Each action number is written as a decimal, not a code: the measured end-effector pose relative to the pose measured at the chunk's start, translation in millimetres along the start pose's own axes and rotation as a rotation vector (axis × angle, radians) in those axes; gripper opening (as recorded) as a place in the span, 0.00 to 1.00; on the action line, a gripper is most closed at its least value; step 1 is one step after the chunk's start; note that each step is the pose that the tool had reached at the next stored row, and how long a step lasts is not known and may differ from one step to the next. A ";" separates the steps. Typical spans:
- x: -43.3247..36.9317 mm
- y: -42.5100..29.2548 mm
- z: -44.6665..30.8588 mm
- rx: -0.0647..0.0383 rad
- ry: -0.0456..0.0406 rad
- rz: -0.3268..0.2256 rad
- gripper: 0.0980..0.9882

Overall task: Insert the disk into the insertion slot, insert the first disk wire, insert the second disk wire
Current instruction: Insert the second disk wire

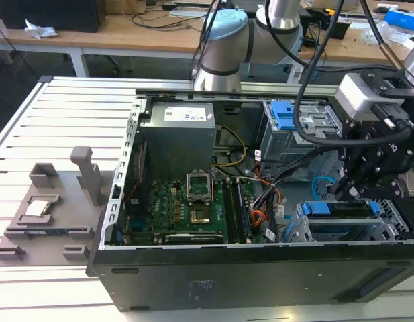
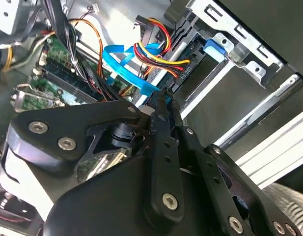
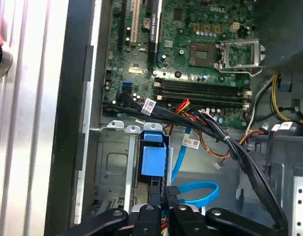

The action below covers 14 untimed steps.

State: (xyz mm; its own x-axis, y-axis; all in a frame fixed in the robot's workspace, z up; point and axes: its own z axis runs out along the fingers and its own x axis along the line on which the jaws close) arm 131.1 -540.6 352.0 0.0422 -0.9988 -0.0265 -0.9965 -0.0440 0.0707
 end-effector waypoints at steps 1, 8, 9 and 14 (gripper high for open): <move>0.0 -0.1 0.9 0.001 -0.0009 0.028 0.07; 0.3 -3.4 4.1 0.001 0.0006 0.030 0.07; 0.3 -3.9 5.1 0.001 0.0007 0.029 0.07; 0.7 -5.3 10.3 0.001 0.0006 0.030 0.07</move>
State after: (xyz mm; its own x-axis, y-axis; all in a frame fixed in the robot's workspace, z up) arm 135.6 -540.8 341.4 0.0128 -0.9996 -0.0238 -0.9974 -0.0145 0.0707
